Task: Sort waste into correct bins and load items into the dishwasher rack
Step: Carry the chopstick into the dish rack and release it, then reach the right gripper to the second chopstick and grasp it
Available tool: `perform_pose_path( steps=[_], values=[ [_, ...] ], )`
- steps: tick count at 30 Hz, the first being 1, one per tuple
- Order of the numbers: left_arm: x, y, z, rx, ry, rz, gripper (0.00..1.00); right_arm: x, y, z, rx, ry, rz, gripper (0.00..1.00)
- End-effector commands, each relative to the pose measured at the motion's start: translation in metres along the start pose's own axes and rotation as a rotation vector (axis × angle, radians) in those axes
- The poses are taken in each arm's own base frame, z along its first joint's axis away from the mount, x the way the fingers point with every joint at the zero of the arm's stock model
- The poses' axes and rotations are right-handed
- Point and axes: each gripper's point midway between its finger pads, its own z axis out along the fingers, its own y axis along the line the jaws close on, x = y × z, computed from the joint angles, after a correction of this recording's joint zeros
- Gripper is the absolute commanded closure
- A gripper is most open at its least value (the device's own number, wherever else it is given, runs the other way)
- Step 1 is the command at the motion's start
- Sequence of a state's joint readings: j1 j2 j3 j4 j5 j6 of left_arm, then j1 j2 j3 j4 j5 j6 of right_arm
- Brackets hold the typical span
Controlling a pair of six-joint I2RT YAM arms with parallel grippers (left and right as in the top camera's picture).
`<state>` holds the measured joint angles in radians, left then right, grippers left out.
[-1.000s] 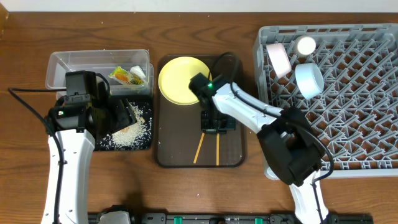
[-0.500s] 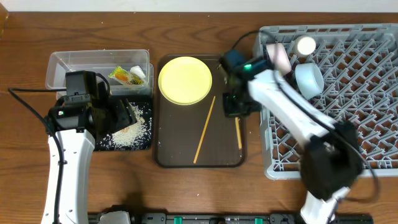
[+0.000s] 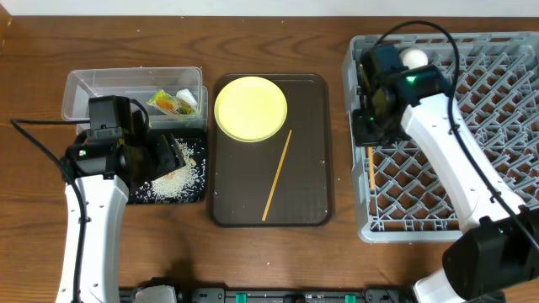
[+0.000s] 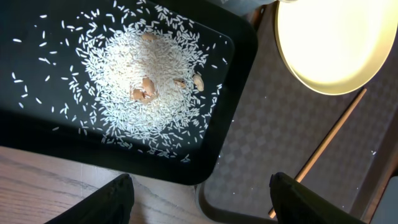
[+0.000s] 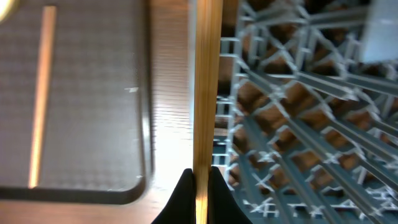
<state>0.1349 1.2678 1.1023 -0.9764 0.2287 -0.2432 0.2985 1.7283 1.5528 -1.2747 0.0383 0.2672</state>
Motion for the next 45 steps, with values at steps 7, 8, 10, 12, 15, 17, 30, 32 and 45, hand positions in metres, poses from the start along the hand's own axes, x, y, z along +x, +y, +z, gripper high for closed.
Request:
perform_pose_path(
  steps=[7, 8, 10, 12, 15, 17, 30, 32, 45],
  values=[
    [-0.004, 0.002, -0.002, -0.012, -0.011, -0.005, 0.27, 0.026, -0.022, 0.042, 0.036, 0.102, 0.025, 0.99],
    [-0.004, 0.002, -0.002, -0.012, -0.011, -0.005, 0.27, 0.027, -0.022, 0.046, 0.036, 0.103, 0.025, 0.99],
    [-0.004, 0.002, -0.002, -0.012, -0.011, -0.005, 0.27, 0.027, -0.022, 0.055, 0.035, 0.096, 0.026, 0.99],
    [-0.004, 0.002, -0.002, -0.012, -0.011, -0.005, 0.27, 0.028, -0.022, 0.059, 0.034, 0.091, 0.026, 0.98],
    [-0.004, 0.002, -0.002, -0.012, -0.011, -0.005, 0.27, 0.025, -0.021, 0.061, 0.031, 0.081, 0.026, 0.98],
    [-0.004, 0.002, -0.002, -0.012, -0.011, -0.005, 0.27, 0.025, -0.021, 0.061, 0.031, 0.078, 0.021, 0.97],
    [-0.004, 0.002, -0.002, -0.012, -0.010, -0.005, 0.27, 0.028, -0.022, 0.051, 0.030, 0.079, 0.007, 0.70],
    [-0.004, 0.002, -0.002, -0.012, -0.010, -0.005, 0.27, 0.023, -0.021, 0.042, 0.022, 0.045, 0.007, 0.70],
    [-0.004, 0.002, -0.002, -0.012, -0.010, -0.005, 0.27, -0.027, 0.083, -0.031, -0.327, -0.295, -0.174, 0.48]
  ],
)
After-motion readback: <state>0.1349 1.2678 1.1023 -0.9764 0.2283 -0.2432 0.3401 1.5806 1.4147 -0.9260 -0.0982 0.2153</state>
